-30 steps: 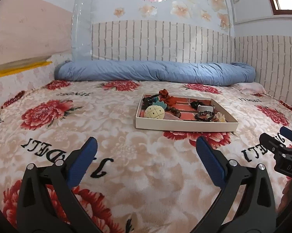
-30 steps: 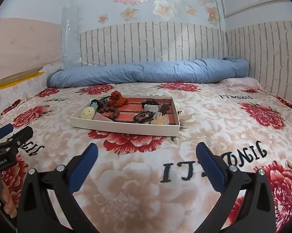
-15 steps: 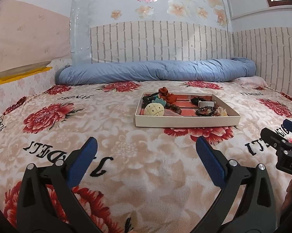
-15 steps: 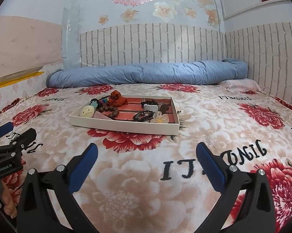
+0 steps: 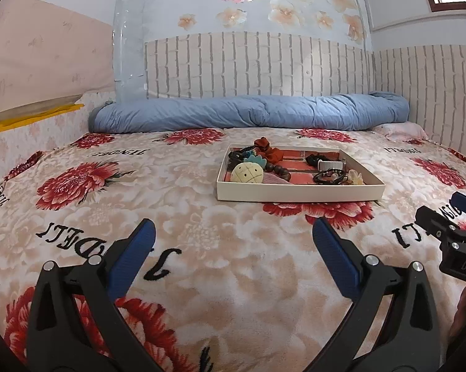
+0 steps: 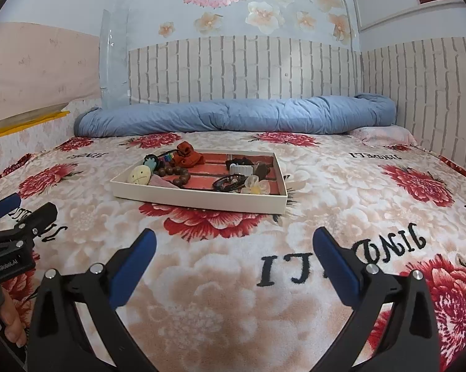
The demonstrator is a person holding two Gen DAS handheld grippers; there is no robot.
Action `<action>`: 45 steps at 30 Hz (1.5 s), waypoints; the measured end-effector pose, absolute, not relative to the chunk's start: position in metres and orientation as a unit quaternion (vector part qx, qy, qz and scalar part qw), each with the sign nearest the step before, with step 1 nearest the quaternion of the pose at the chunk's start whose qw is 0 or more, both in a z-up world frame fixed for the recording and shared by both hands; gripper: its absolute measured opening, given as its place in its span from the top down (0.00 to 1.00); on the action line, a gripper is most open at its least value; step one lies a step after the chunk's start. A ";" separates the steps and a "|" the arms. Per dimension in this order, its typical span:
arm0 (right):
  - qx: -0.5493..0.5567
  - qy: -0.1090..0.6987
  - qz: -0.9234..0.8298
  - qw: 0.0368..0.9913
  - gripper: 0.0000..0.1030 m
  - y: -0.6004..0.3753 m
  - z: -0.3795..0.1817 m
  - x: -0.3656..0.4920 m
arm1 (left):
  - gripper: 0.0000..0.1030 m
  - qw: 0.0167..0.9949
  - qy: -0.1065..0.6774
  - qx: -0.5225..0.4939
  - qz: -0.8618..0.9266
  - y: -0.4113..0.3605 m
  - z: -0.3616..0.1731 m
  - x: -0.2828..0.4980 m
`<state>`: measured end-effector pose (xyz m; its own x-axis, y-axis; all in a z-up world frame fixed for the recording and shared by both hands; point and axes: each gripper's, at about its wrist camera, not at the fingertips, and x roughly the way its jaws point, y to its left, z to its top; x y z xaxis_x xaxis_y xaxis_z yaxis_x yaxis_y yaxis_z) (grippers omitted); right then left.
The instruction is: Organize jewelry
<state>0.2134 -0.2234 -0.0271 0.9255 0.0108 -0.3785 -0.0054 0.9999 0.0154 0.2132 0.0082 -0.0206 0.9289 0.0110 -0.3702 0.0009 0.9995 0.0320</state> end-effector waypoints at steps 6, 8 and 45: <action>0.007 0.193 0.004 0.981 0.04 -0.223 -0.027 0.214 | 0.05 0.983 0.183 0.018 0.003 0.009 -0.020 0.211; 0.007 0.193 0.004 0.981 0.04 -0.223 -0.027 0.214 | 0.05 0.983 0.183 0.016 0.002 0.009 -0.020 0.210; 0.007 0.193 0.004 0.981 0.04 -0.224 -0.028 0.214 | 0.05 0.983 0.183 0.014 0.002 0.008 -0.021 0.210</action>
